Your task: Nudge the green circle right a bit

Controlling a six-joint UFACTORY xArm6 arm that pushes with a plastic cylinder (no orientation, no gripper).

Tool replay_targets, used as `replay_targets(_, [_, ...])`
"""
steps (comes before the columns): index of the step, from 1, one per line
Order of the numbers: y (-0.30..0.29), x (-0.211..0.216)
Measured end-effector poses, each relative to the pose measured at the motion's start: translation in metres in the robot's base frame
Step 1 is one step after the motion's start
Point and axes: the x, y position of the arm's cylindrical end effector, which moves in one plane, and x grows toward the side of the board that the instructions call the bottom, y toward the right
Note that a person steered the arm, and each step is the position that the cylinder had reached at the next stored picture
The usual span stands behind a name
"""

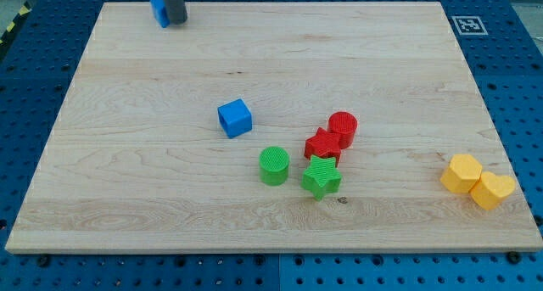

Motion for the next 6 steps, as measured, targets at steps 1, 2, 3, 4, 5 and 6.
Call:
replay_targets(1, [-0.001,0.0])
replay_targets(2, [0.0,0.0])
replay_targets(3, [0.038,0.053])
replay_targets(4, [0.046,0.132])
replay_targets(5, [0.044,0.208])
replay_targets(6, [0.078,0.292])
